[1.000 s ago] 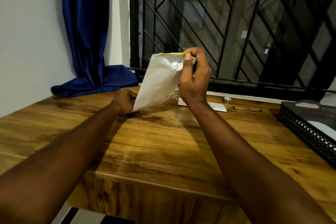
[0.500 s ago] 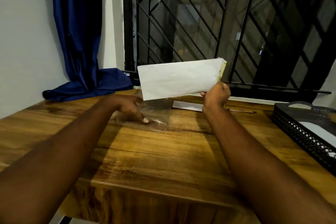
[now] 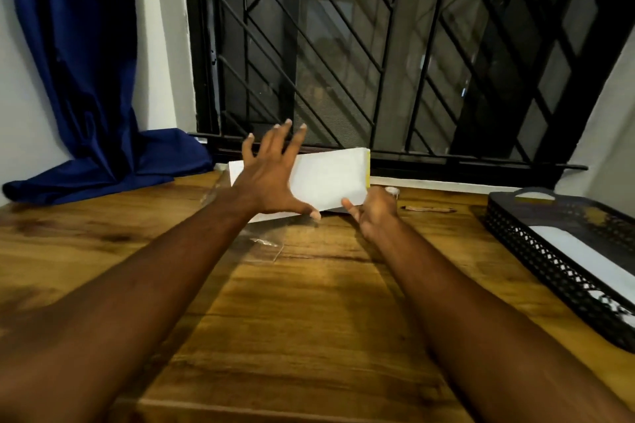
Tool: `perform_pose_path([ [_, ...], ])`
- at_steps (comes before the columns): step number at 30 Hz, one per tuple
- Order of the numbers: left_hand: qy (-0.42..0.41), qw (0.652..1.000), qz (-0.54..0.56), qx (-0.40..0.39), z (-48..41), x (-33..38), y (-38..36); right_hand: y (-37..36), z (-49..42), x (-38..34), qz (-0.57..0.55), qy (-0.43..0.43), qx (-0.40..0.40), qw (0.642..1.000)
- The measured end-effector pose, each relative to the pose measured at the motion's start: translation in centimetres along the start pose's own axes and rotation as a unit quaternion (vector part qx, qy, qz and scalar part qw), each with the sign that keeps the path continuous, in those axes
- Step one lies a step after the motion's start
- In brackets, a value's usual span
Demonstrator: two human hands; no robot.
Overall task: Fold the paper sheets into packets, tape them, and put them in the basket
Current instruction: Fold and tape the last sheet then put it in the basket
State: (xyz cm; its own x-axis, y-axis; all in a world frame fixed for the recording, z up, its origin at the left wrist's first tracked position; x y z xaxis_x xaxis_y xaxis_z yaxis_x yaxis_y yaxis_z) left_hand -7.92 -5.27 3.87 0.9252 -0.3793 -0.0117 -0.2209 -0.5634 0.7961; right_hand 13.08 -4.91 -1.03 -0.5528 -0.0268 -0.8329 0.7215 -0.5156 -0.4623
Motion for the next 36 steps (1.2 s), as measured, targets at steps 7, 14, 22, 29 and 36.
perform_pose_path([
  [7,-0.031,0.990,0.034,-0.136,-2.5,4.4,-5.2,1.7,-1.5,0.1,0.051,-0.059,-0.075,0.994],
  [14,0.017,0.983,0.092,-0.159,-3.4,4.4,-8.1,2.1,-2.5,-0.5,0.167,-0.060,-0.150,0.973],
  [22,-0.016,0.976,0.112,-0.184,-3.2,3.2,-8.9,-0.1,-4.7,-2.6,0.382,0.177,-0.090,0.902],
  [29,-0.024,0.976,0.106,-0.188,-3.1,2.4,-9.3,-0.1,-7.3,-2.0,0.440,0.237,-0.073,0.863],
  [36,-0.024,0.972,0.100,-0.210,-3.1,1.7,-8.9,0.3,-7.7,-3.0,0.376,0.173,-0.117,0.903],
])
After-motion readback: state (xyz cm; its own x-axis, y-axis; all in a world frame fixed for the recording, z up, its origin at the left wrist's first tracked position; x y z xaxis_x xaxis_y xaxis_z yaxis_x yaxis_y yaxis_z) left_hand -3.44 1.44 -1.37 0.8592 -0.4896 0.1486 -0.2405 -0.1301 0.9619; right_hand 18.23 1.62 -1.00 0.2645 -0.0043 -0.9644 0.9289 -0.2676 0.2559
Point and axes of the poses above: each hand's wrist, its own z-axis away from the middle knuckle, its own y-axis out of the back of the hand, x = y × z, the point moved 2 cm from there along -z, towards the middle knuckle, and after that the axes turned 6 degrees about x, right-handed, at the moved point
